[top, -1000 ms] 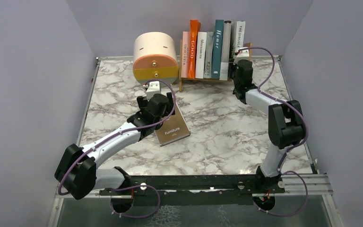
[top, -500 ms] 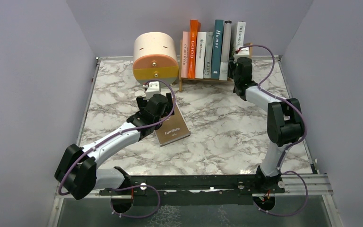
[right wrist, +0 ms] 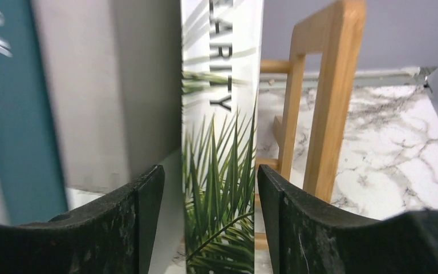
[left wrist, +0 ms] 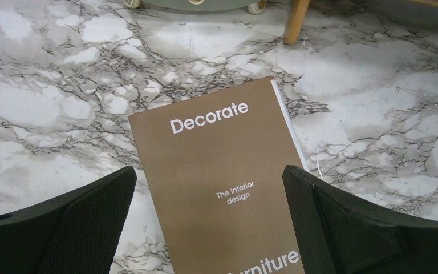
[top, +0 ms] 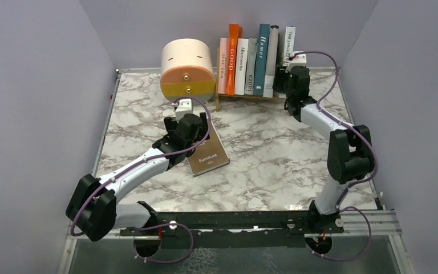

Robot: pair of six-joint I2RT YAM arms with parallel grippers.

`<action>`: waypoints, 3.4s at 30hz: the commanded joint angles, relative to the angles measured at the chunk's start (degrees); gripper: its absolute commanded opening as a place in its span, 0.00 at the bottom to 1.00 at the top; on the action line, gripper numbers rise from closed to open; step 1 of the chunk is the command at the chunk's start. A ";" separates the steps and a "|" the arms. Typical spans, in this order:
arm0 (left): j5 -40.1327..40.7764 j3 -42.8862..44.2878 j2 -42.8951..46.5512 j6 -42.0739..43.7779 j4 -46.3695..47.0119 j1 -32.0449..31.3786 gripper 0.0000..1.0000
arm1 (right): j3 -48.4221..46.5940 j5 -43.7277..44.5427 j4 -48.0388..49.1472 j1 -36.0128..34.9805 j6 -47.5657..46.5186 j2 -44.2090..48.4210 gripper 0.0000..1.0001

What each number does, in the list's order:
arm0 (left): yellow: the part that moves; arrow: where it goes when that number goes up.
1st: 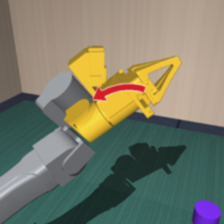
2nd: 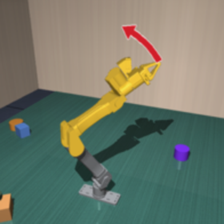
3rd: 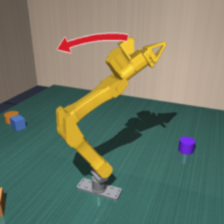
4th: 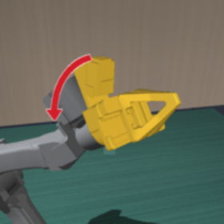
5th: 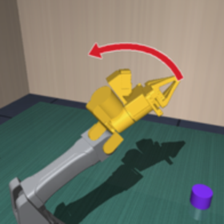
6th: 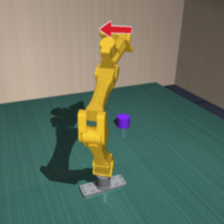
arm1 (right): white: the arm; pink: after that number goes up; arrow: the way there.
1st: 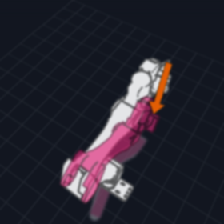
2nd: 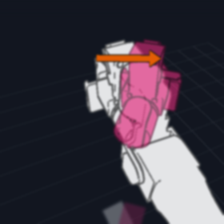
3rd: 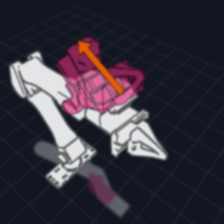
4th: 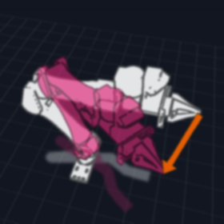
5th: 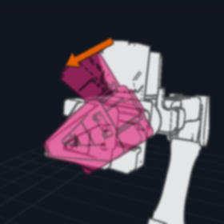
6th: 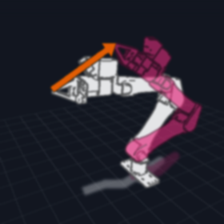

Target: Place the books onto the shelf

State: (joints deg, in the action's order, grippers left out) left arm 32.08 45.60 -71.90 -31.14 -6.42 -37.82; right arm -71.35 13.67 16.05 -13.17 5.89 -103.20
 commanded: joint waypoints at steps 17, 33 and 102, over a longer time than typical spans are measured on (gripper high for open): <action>0.35 -4.48 6.75 -3.45 -4.09 0.53 0.99 | 12.08 -21.41 -7.08 -4.80 9.56 26.86 0.66; -6.75 -19.55 7.41 -12.84 8.79 1.29 0.99 | 31.91 -28.63 -2.22 -17.22 19.71 28.25 0.67; -27.51 -26.93 -14.50 -8.85 54.12 7.98 0.90 | 34.76 -64.28 61.34 -20.47 57.22 -13.44 0.94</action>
State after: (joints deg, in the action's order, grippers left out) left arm 11.66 19.27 -84.95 -38.63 42.37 -28.82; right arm -36.88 -47.62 67.33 -32.08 59.46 -116.79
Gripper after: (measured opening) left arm 0.907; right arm 0.943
